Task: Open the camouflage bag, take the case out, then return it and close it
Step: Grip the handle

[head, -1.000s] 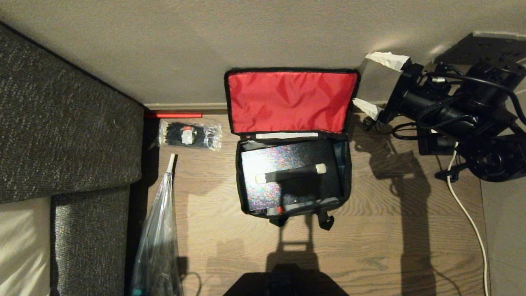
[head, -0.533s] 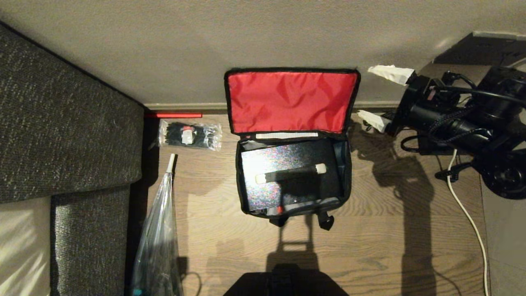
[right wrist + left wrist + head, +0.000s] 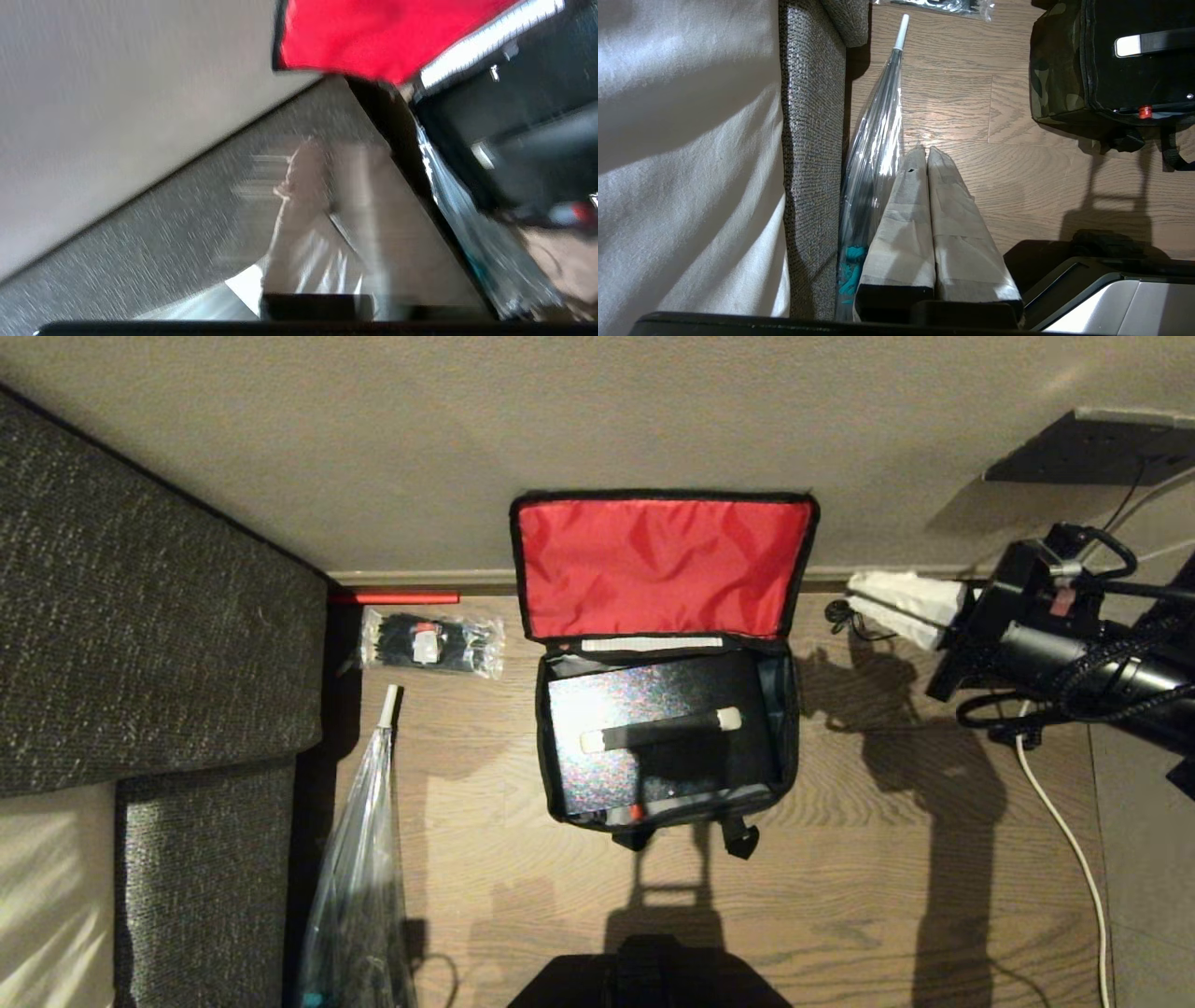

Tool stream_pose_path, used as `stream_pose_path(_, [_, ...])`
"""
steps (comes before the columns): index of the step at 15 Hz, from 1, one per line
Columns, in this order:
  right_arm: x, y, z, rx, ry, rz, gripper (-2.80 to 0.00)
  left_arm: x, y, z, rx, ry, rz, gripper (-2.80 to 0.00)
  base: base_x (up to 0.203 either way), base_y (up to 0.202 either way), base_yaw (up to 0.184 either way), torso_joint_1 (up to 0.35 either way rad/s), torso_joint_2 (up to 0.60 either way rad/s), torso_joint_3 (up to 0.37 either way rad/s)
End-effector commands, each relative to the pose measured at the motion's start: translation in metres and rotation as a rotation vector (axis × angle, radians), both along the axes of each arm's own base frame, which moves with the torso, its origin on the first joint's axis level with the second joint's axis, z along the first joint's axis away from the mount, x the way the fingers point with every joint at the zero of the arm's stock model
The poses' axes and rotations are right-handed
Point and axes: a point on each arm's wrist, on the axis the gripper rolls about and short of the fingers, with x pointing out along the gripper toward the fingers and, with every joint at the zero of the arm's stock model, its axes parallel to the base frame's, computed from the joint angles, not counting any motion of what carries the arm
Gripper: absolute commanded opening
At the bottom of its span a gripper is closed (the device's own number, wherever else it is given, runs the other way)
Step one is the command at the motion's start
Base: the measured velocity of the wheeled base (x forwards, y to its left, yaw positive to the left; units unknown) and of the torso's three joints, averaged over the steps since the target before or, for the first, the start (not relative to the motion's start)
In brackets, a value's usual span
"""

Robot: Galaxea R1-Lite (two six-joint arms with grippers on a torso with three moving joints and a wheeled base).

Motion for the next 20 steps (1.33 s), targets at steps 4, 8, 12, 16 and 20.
stream_pose_path(4, [-0.08, -0.013, -0.01, -0.117, -0.027, 0.034, -2.8, 0.0, 0.0, 0.0, 0.0, 0.0, 0.001, -2.8, 0.0, 0.0, 0.0, 0.0, 0.0, 0.0])
stream_pose_path(8, [-0.161, -0.031, -0.033, -0.47, -0.19, -0.069, -2.8, 0.0, 0.0, 0.0, 0.0, 0.0, 0.001, -2.8, 0.0, 0.0, 0.0, 0.0, 0.0, 0.0])
stream_pose_path(12, [-0.24, -0.047, -0.075, -0.927, -0.312, -0.196, -2.8, 0.0, 0.0, 0.0, 0.0, 0.0, 0.001, -2.8, 0.0, 0.0, 0.0, 0.0, 0.0, 0.0])
stream_pose_path(16, [-0.268, -0.054, -0.136, -1.328, -0.272, -0.313, -2.8, 0.0, 0.0, 0.0, -0.001, 0.0, 0.001, -2.8, 0.0, 0.0, 0.0, 0.0, 0.0, 0.0])
stream_pose_path(20, [-0.283, -0.058, -0.152, -1.365, -0.336, -0.562, -2.8, 0.0, 0.0, 0.0, 0.0, 0.0, 0.001, -2.8, 0.0, 0.0, 0.0, 0.0, 0.0, 0.0])
